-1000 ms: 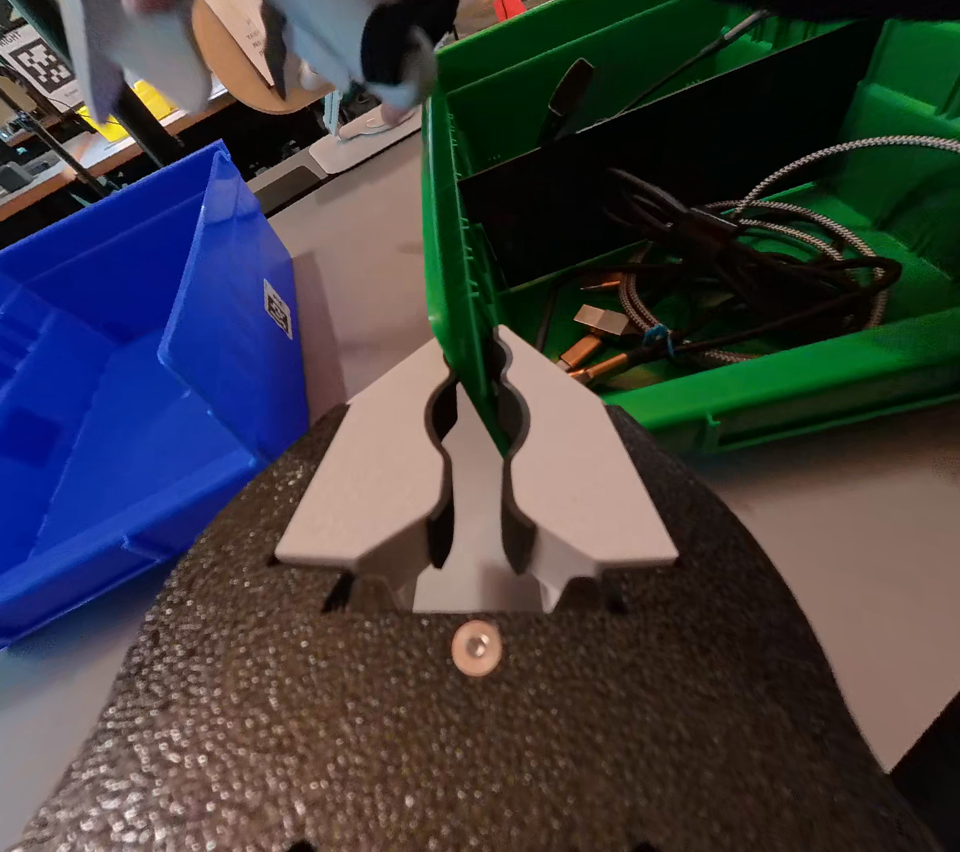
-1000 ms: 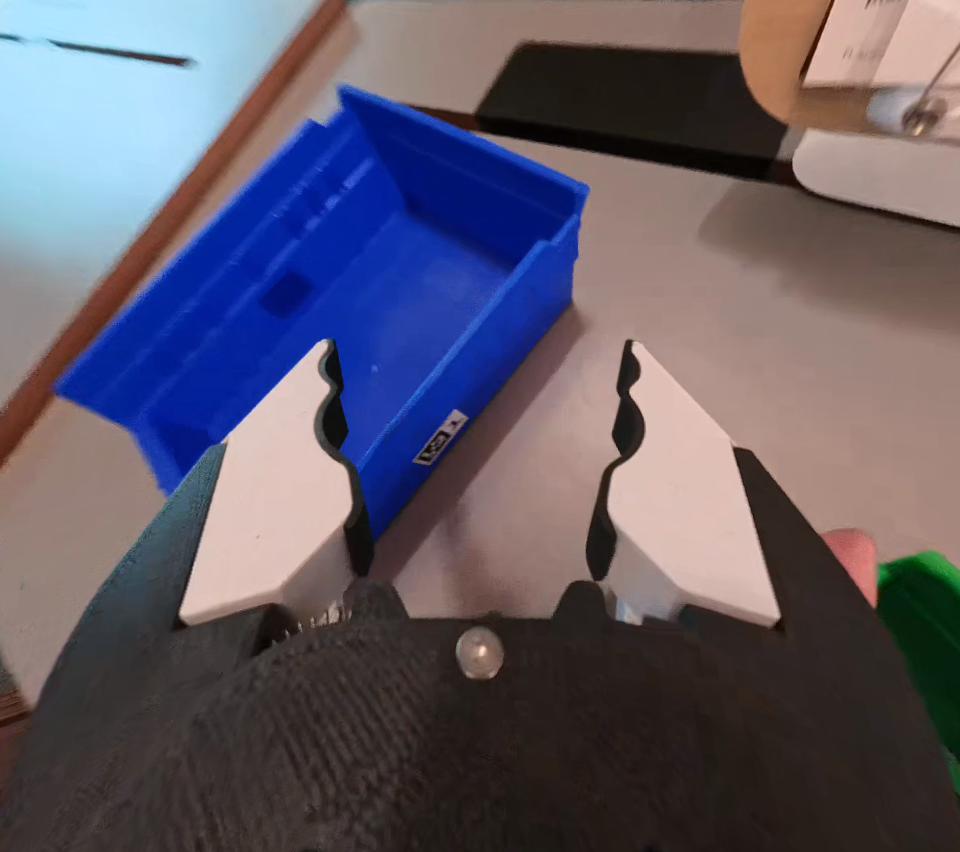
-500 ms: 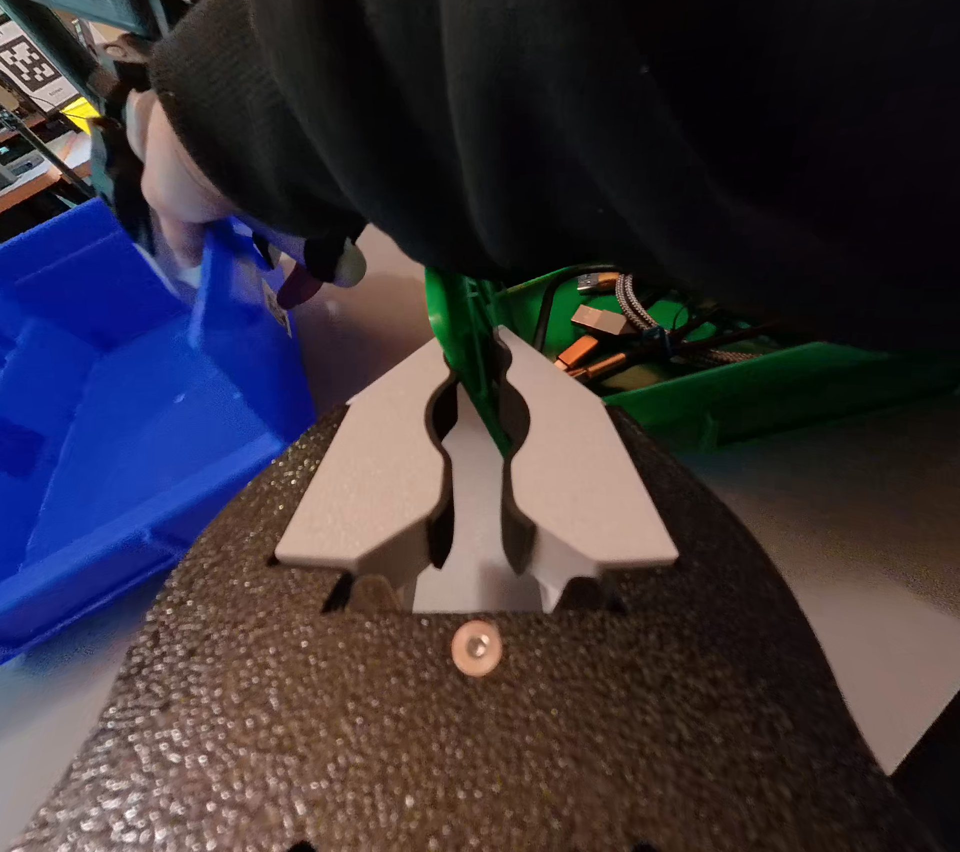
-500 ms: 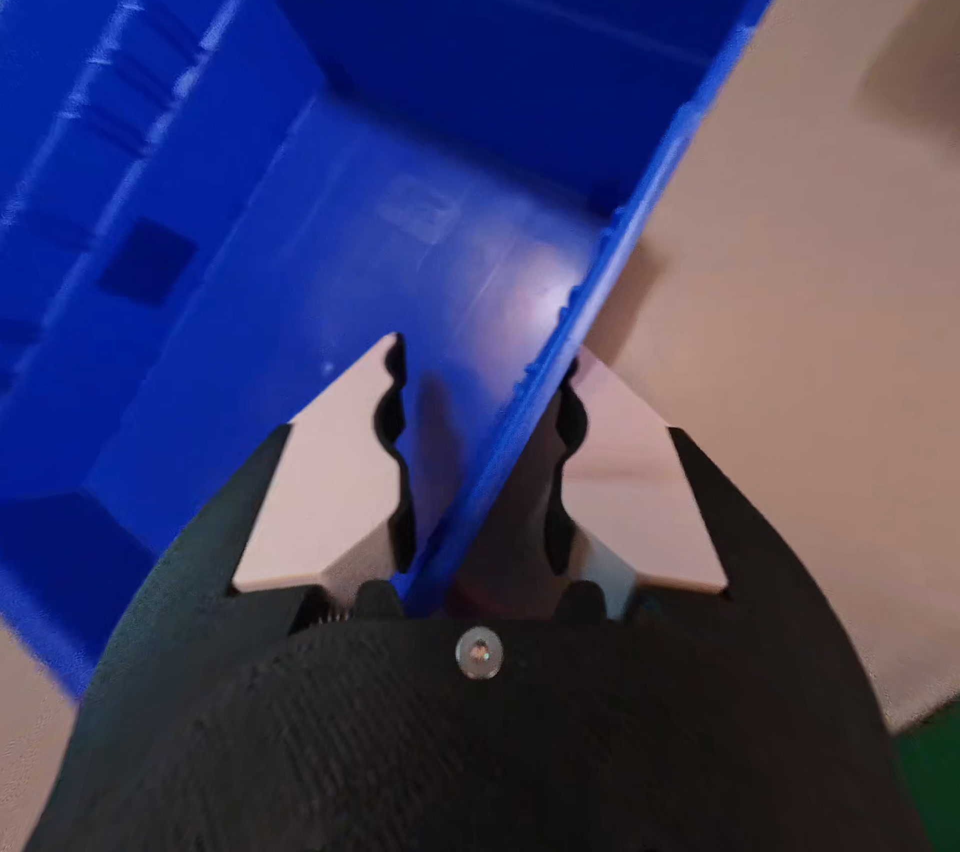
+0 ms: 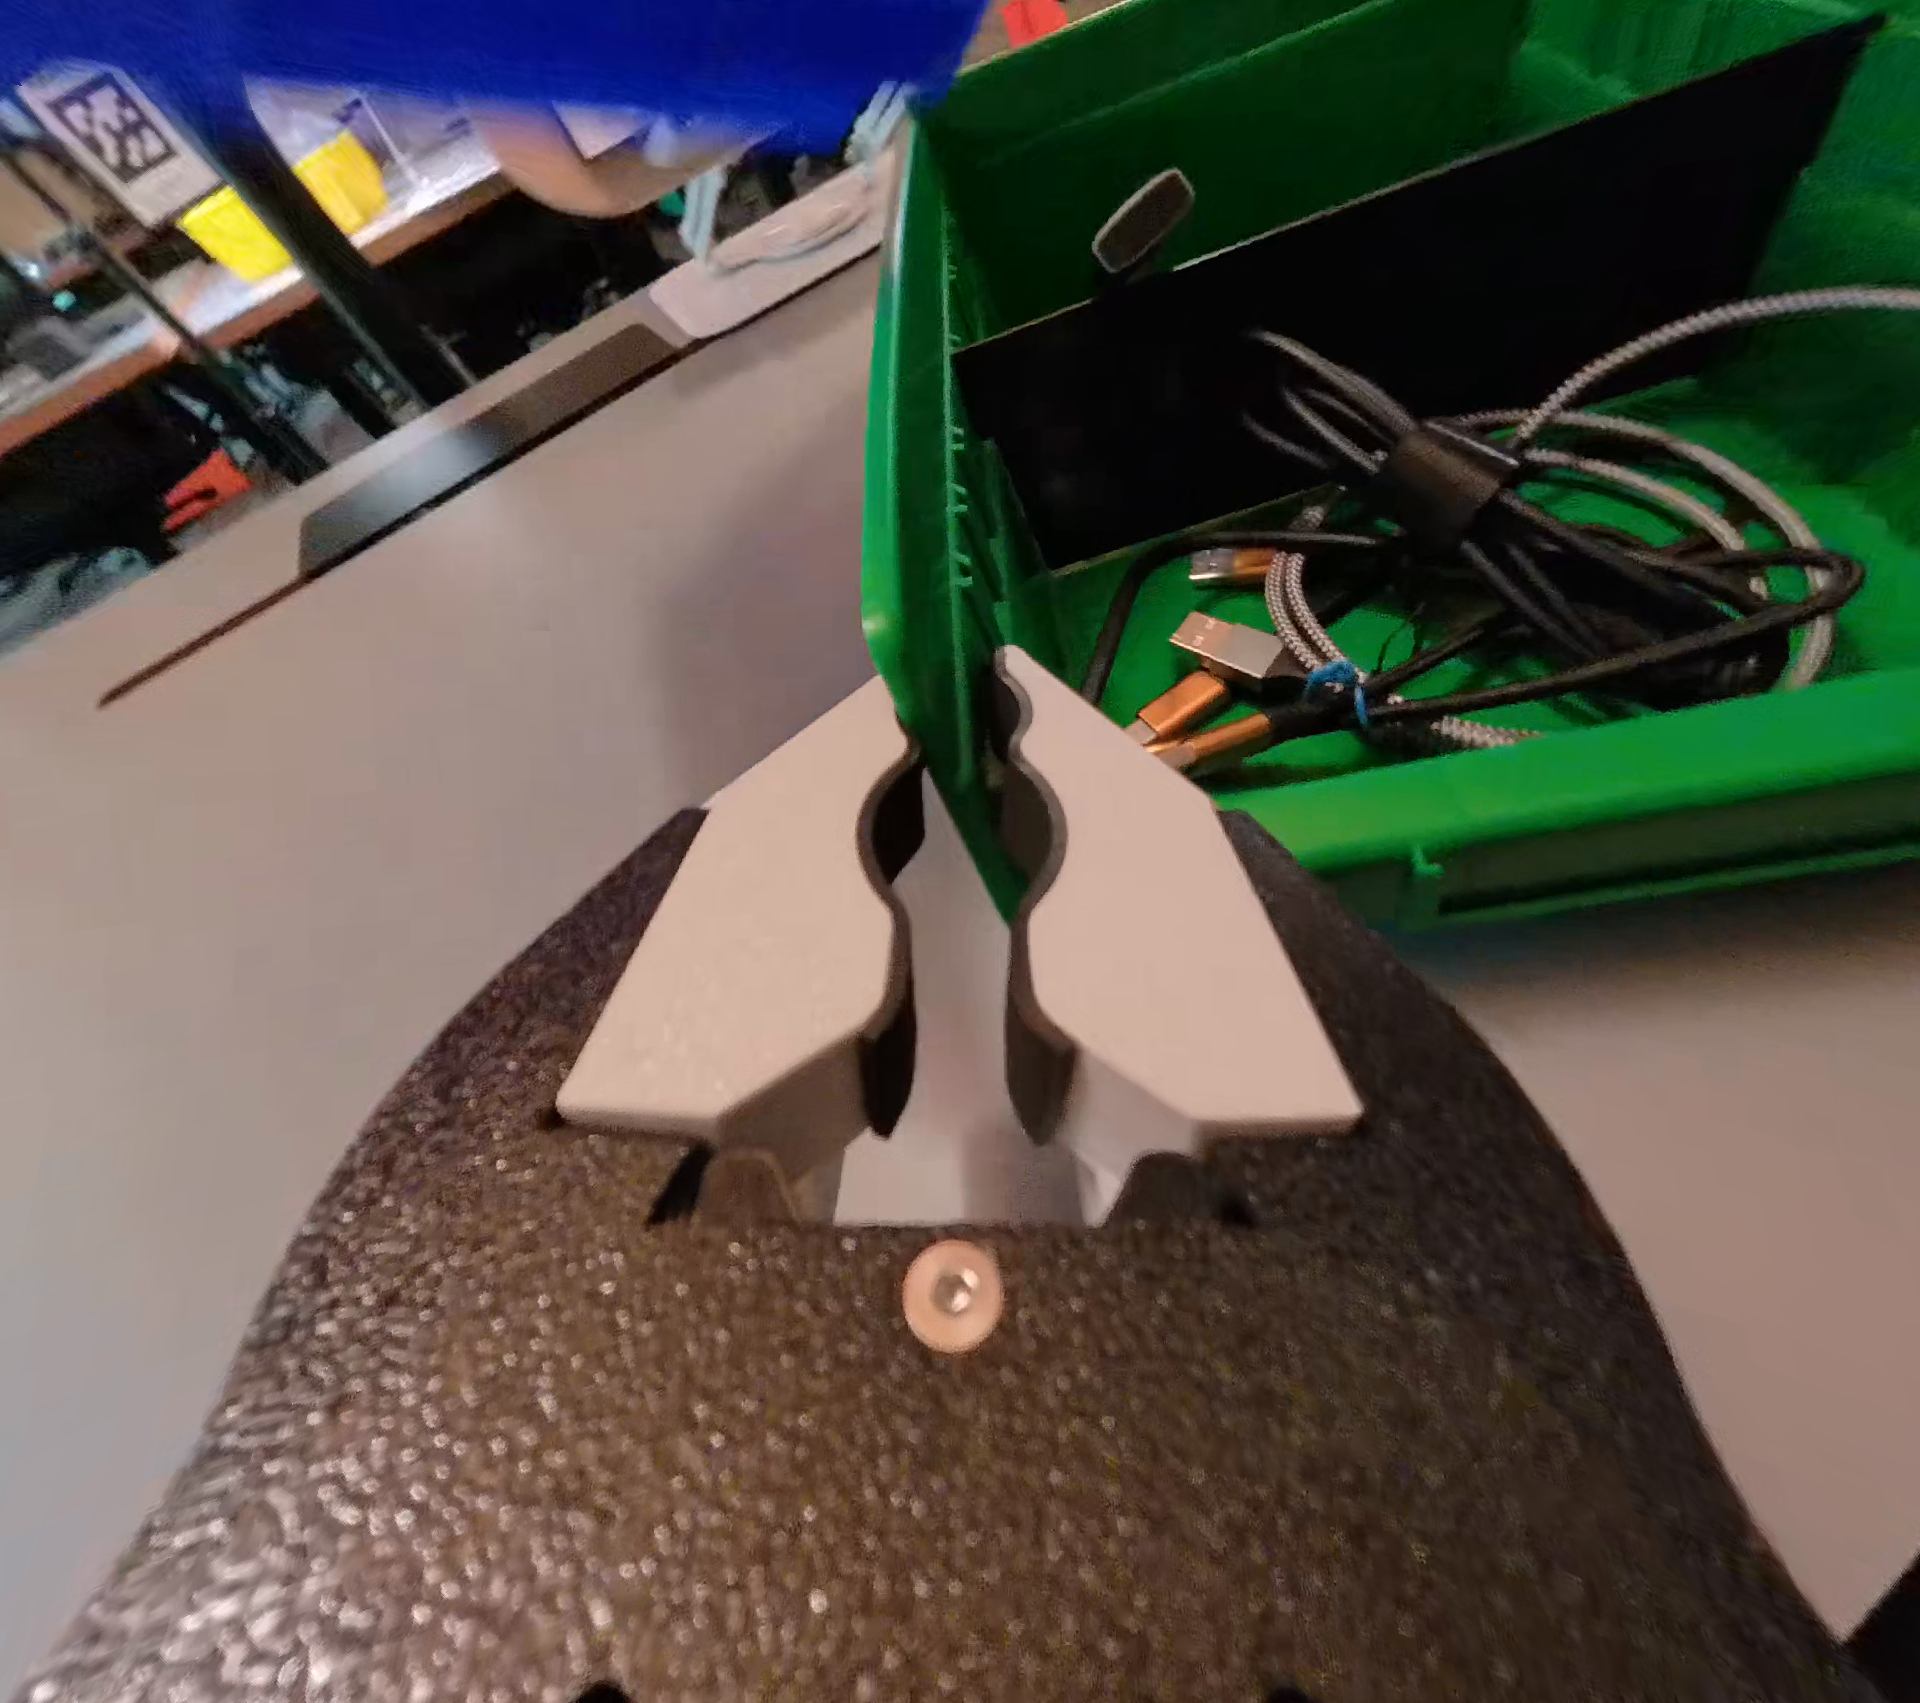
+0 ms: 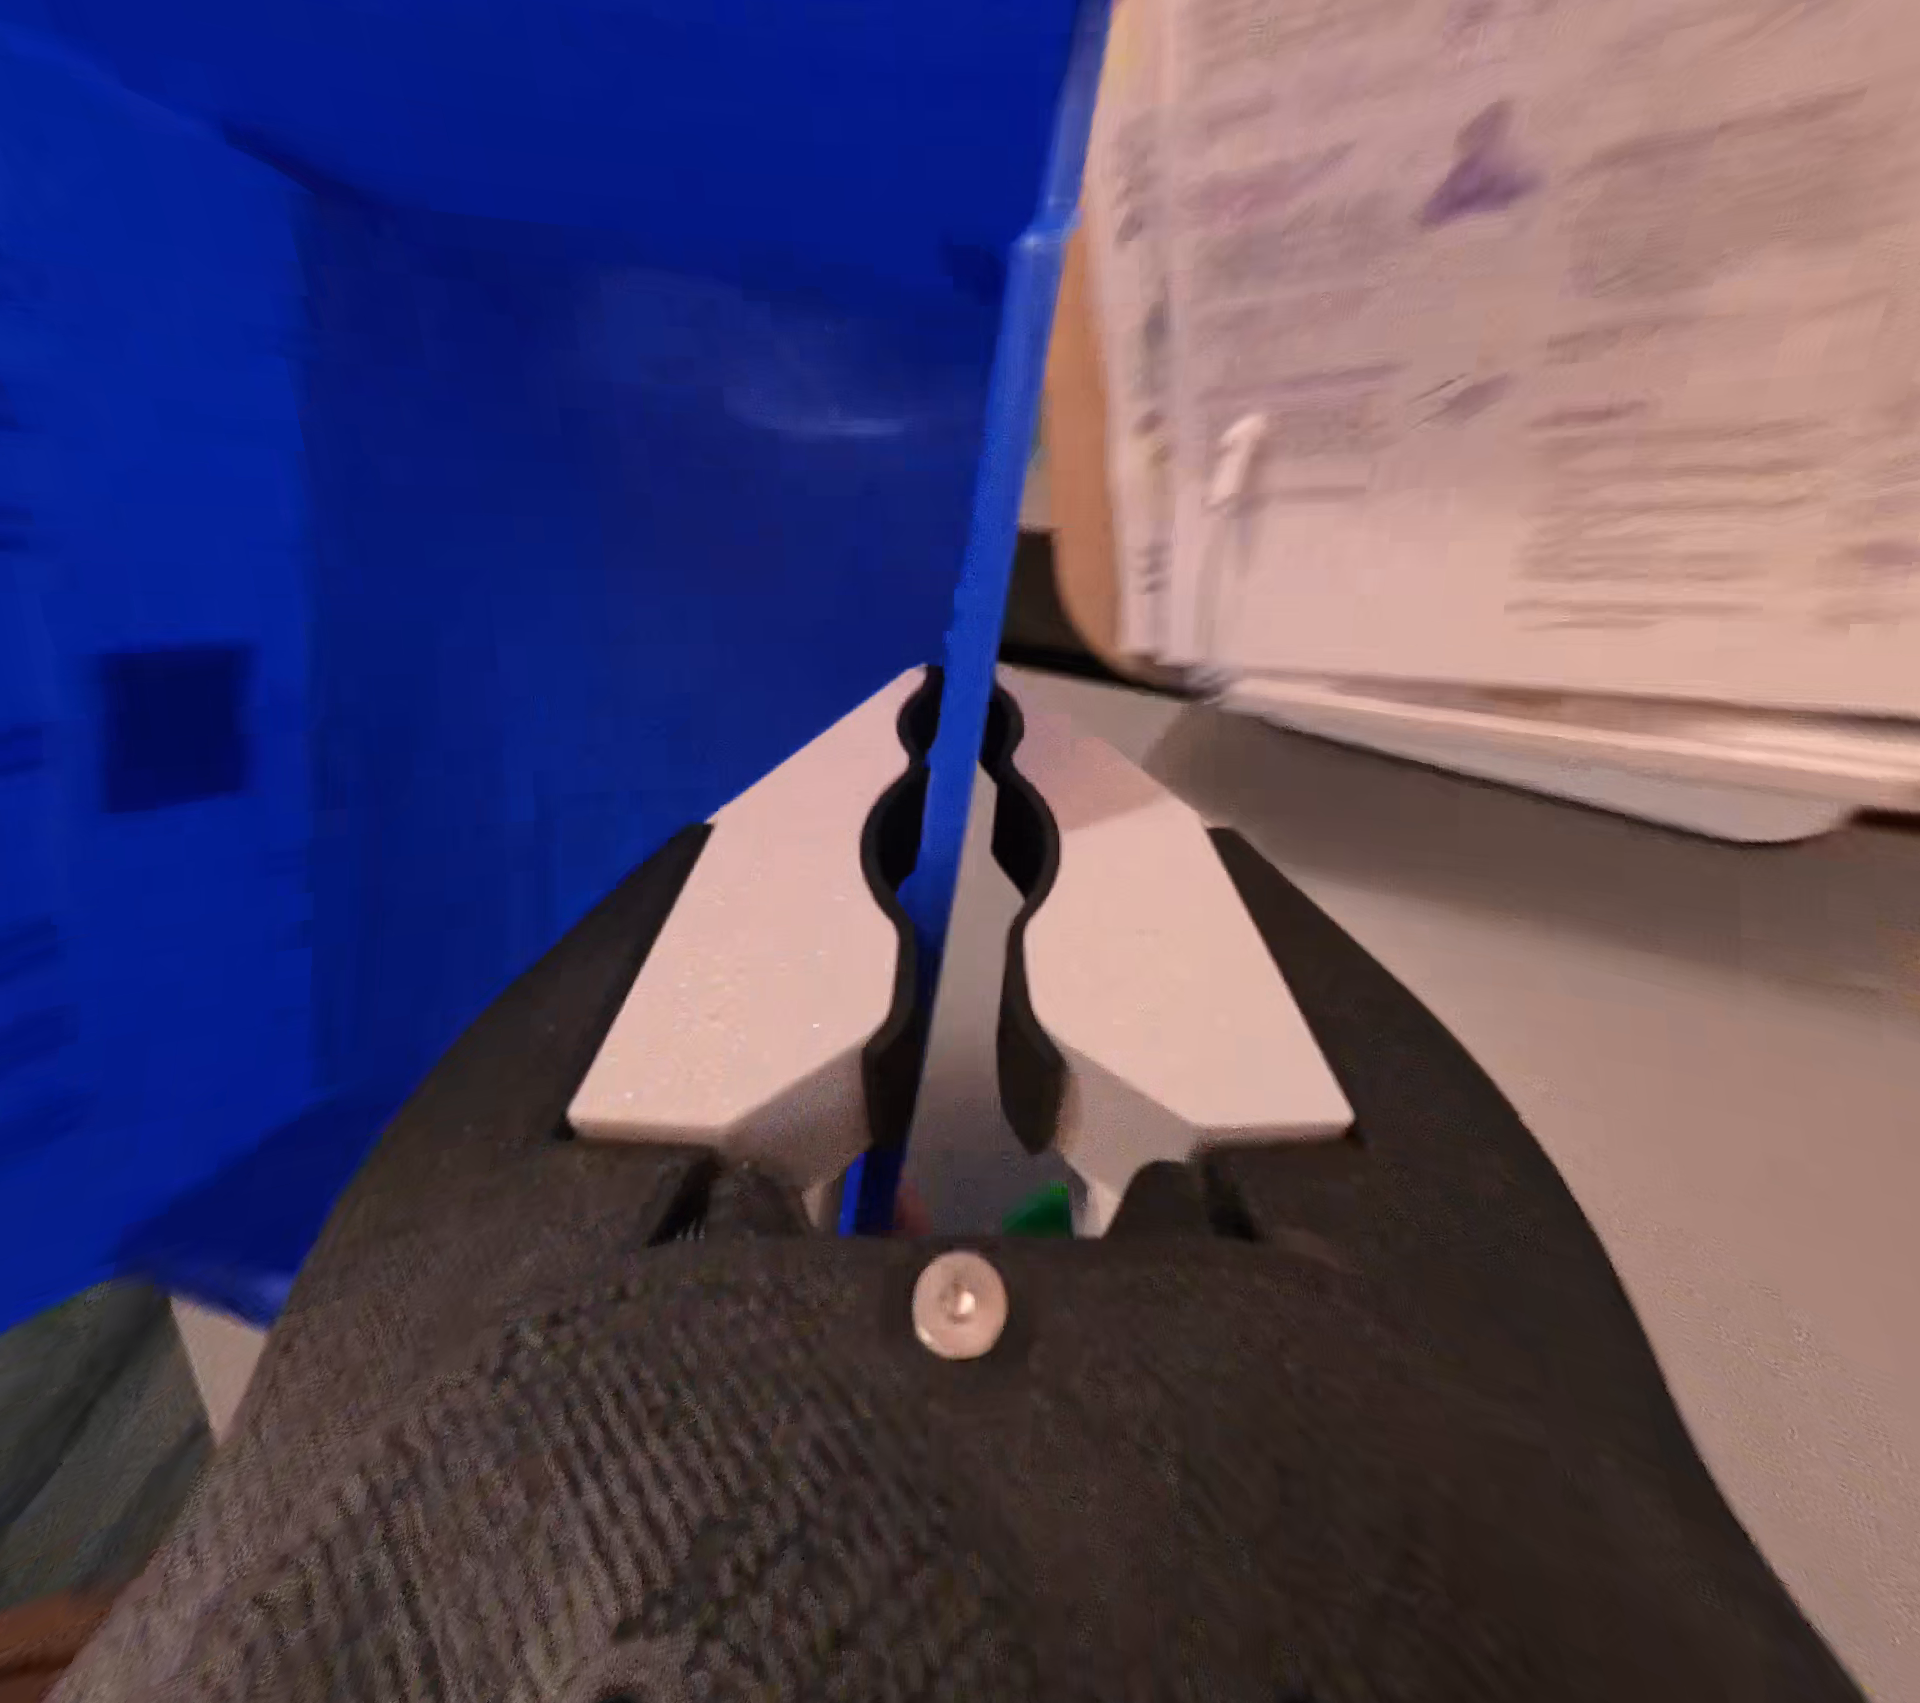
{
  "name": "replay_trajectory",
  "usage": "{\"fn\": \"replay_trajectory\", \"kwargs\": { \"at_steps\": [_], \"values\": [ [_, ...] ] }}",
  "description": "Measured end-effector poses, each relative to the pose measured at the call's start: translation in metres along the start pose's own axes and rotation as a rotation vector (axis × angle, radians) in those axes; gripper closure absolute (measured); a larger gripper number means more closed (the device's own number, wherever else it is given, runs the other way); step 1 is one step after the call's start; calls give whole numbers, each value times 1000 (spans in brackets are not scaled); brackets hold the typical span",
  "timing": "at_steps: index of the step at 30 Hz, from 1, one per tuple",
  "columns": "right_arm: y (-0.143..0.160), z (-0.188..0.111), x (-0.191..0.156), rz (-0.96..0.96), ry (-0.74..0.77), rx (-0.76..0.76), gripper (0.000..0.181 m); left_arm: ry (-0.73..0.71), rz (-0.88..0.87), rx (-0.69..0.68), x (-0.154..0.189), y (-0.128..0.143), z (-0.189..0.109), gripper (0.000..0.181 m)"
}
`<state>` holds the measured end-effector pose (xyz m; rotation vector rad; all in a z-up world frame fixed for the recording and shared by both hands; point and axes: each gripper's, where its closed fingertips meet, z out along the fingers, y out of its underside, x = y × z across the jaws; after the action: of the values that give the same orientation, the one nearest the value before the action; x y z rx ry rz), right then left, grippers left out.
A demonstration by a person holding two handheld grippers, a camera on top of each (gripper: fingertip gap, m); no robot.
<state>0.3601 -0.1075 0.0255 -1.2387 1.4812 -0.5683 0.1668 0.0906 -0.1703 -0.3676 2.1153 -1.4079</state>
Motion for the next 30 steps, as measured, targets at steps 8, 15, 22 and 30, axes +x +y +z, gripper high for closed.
{"fn": "replay_trajectory", "kwargs": {
  "at_steps": [8, 15, 22, 30],
  "values": [
    [-42, -180, 167, -43, 250, 59, 175, -62, -195, -50, -60, 22, -2, 177],
    [60, -270, 309, -53, 492, -267, 173, -247, -378, -125, -169, 61, -16, 177],
    [140, -276, 380, 201, 465, -370, 171, -411, -447, -180, -250, 92, -17, 180],
    [142, -245, 412, 95, 567, -485, 171, -451, -465, -199, -289, 102, -3, 180]
  ]
}}
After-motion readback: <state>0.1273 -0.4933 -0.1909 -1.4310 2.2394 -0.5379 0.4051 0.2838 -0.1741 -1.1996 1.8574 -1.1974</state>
